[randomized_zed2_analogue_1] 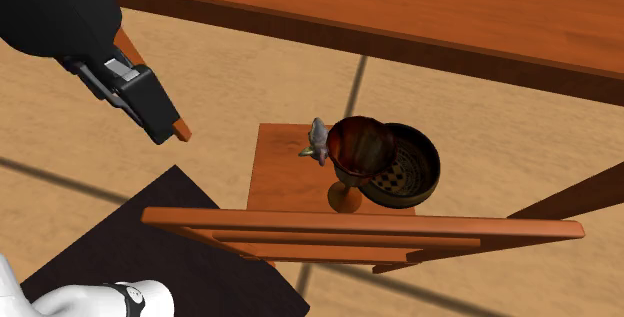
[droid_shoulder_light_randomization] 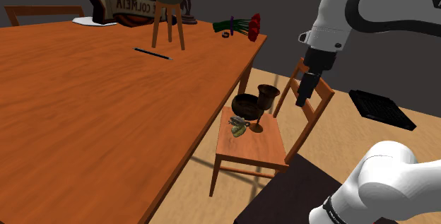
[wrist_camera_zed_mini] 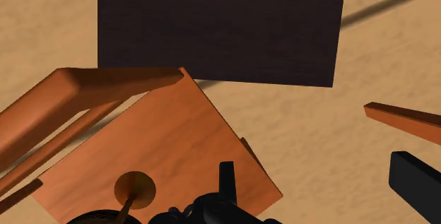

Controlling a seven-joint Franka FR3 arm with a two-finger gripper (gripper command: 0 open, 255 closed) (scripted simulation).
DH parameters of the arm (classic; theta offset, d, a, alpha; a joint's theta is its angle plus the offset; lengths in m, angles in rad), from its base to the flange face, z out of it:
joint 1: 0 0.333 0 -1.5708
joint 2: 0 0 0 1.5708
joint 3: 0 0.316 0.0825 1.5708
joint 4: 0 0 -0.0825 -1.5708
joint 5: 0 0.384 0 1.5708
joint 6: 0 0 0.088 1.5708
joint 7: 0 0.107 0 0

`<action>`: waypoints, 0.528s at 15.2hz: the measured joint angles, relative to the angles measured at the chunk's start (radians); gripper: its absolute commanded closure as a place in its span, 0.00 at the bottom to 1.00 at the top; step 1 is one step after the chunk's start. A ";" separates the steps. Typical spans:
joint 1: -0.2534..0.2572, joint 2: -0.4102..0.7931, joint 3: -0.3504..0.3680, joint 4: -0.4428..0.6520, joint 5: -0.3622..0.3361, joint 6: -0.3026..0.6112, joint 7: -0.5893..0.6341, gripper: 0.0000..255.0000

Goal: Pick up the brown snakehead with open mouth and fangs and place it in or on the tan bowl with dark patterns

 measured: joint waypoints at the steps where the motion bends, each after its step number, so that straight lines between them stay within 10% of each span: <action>1: 0.000 0.000 0.000 0.000 0.000 0.000 0.000 0.00; 8: -0.013 0.026 -0.027 -0.163 -0.012 0.264 -0.045 0.00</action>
